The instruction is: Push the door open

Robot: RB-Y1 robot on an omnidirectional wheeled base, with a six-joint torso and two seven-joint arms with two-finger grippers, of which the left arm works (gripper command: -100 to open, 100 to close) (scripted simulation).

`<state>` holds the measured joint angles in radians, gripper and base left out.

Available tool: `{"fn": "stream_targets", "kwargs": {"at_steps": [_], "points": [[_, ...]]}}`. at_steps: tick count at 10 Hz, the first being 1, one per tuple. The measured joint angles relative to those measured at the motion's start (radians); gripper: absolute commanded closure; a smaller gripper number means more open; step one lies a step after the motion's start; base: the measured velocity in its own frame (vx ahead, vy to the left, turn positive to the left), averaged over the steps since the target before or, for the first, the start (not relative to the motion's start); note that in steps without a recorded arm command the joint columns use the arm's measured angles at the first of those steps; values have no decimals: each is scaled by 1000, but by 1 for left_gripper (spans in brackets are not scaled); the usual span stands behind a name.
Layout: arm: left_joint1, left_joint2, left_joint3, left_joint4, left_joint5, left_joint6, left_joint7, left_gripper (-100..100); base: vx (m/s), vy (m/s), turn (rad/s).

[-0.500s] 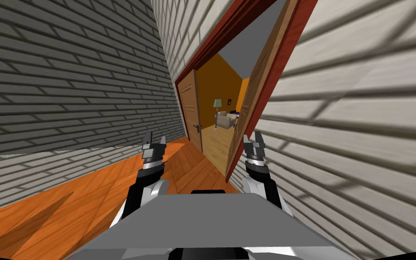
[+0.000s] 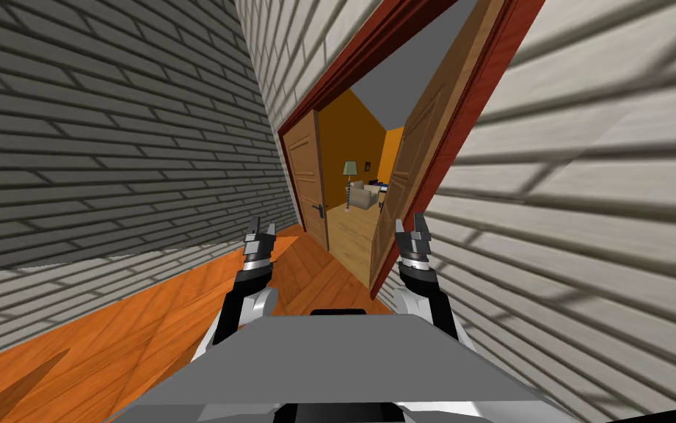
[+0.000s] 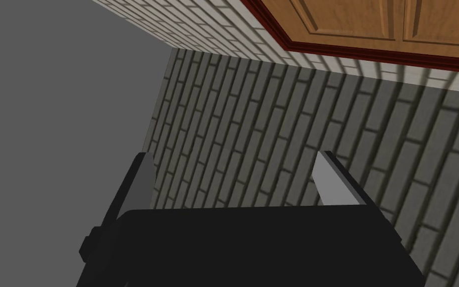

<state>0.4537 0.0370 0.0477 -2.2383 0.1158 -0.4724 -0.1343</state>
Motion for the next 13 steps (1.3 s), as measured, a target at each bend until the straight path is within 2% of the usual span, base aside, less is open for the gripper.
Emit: {"fn": "stream_targets", "kwargs": {"at_steps": [2, 9, 11, 13], "points": [[-29, 5, -1, 37, -1, 15, -4, -100, 73, 130, -114], [-99, 26, 7, 163, 3, 20, -2, -100, 66, 103, -106], [-127, 27, 6, 208, 2, 22, -4, -100, 49, 113, -112], [-154, 37, 14, 249, 6, 27, -1, -100, 55, 117, -119]]}}
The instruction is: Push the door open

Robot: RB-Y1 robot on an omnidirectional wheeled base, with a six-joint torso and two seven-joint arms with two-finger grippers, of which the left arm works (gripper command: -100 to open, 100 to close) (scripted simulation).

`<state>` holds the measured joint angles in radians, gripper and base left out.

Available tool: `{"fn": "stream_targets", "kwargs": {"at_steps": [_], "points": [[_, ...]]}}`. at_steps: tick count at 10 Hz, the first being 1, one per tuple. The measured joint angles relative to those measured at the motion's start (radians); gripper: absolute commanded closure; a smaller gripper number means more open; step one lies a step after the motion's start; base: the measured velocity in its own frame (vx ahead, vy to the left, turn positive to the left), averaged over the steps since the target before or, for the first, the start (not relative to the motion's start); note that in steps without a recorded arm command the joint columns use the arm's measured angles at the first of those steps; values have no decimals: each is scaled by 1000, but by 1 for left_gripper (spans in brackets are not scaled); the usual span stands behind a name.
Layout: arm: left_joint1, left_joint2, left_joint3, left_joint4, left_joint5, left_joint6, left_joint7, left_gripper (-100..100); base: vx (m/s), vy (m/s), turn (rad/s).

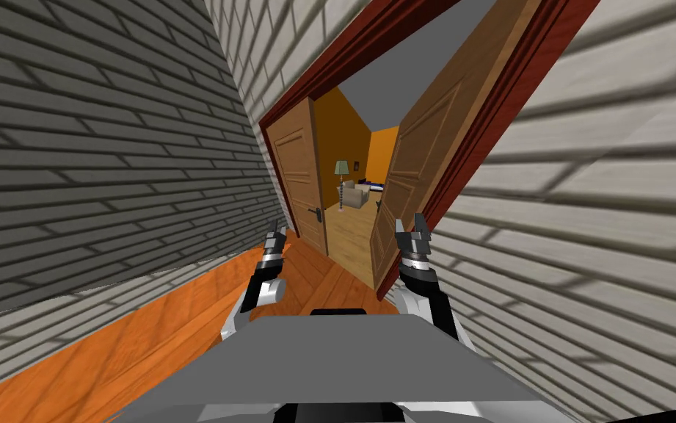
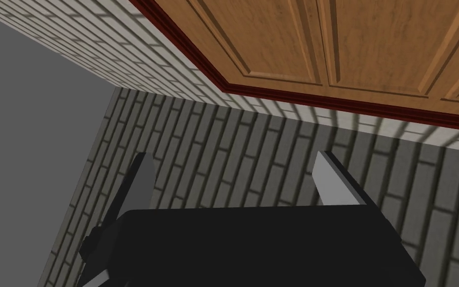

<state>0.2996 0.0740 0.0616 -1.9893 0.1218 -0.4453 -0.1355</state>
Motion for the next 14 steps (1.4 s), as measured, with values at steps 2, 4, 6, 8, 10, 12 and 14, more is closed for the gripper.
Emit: {"fn": "stream_targets", "kwargs": {"at_steps": [2, 4, 6, 8, 10, 12, 14], "points": [[-24, 1, -2, 51, -1, -6, -2, -100, 73, 121, -137], [-55, 5, 3, 88, 1, 8, -2, -100, 57, 119, -129], [-80, 7, 3, 138, 1, 6, -2, -100, 49, 116, -153], [-106, 4, 1, 185, -1, 6, -7, -100, 57, 115, -124], [-140, 9, 6, 241, 1, 8, -5, -100, 48, 127, -145], [-161, 12, 8, 281, 3, 12, -4, -100, 38, 120, -128], [-190, 13, 10, 336, 4, 10, -3, -100, 47, 128, -144]]}}
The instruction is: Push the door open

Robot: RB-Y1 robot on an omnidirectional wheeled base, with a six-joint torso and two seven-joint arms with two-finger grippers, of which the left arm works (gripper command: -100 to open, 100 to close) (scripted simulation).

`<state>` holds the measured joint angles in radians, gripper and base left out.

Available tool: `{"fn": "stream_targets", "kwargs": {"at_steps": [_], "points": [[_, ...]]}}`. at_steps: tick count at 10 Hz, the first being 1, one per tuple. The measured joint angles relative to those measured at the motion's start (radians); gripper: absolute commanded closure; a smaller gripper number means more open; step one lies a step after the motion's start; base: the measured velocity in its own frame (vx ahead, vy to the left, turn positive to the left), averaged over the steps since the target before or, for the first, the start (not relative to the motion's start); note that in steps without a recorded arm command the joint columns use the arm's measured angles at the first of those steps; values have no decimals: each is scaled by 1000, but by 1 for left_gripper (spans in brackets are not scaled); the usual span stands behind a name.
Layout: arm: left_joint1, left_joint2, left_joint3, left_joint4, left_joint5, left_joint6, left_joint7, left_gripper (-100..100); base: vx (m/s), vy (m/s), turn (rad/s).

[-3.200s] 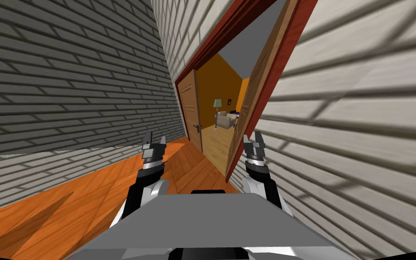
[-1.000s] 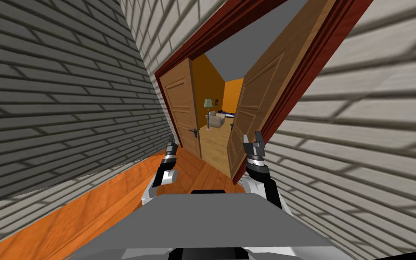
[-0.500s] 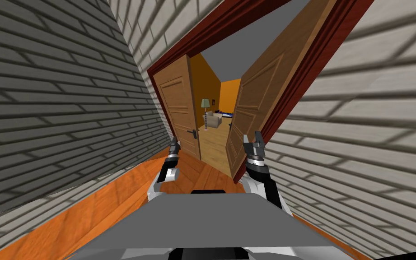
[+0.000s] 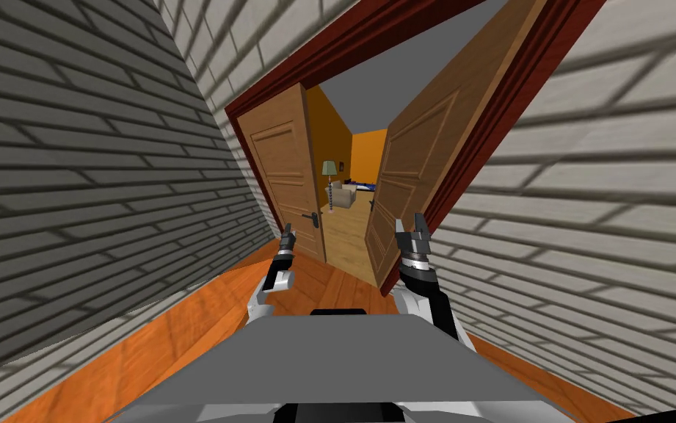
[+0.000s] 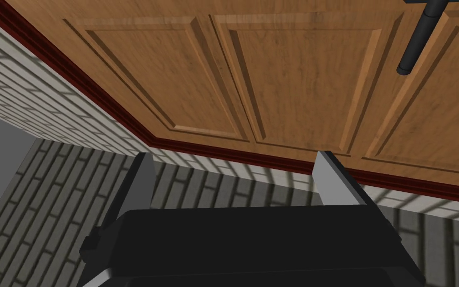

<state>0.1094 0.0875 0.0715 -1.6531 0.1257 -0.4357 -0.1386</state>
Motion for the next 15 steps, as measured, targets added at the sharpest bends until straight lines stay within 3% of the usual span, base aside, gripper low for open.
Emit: {"fn": "stream_targets", "kwargs": {"at_steps": [6, 8, 15], "points": [[-84, -4, 6, 131, 2, 22, -3, -100, 41, 123, -127], [-105, -3, 8, 176, 3, 13, -3, -100, 7, 81, -109], [-198, -15, 14, 330, 5, 28, -5, -100, 23, 127, -139]]}}
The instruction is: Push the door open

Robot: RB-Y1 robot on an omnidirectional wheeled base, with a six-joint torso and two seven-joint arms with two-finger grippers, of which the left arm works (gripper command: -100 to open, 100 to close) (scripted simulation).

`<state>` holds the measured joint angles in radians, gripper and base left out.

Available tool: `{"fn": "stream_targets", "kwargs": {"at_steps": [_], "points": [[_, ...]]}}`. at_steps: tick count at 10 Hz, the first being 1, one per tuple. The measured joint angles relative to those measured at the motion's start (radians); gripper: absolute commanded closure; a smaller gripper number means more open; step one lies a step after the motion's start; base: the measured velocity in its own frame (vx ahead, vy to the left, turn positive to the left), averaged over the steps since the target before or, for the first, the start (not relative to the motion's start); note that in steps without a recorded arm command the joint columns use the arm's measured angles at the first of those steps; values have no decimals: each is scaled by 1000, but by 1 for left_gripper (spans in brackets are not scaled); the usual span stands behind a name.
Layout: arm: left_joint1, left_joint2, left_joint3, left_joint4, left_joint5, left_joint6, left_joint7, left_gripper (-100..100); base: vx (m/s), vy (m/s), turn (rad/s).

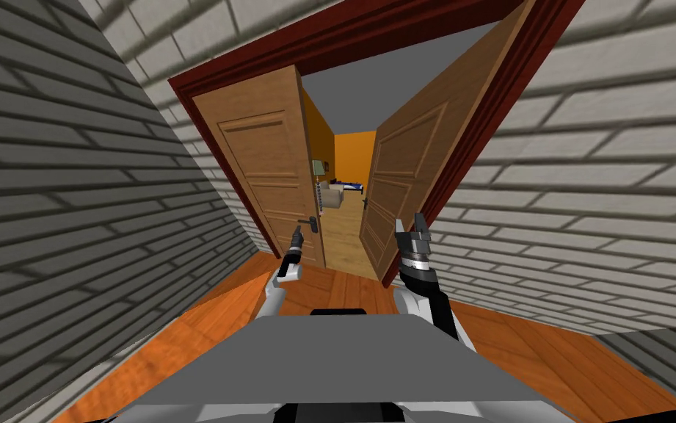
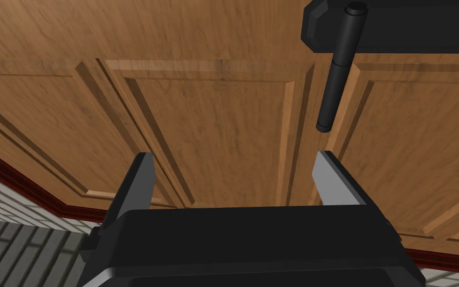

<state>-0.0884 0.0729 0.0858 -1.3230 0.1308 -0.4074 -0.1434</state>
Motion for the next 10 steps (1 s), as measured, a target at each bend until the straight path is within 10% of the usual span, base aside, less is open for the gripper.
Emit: {"fn": "stream_targets", "kwargs": {"at_steps": [10], "points": [[-145, -18, 12, 241, 6, 9, 1, -100, 3, 139, -127]]}}
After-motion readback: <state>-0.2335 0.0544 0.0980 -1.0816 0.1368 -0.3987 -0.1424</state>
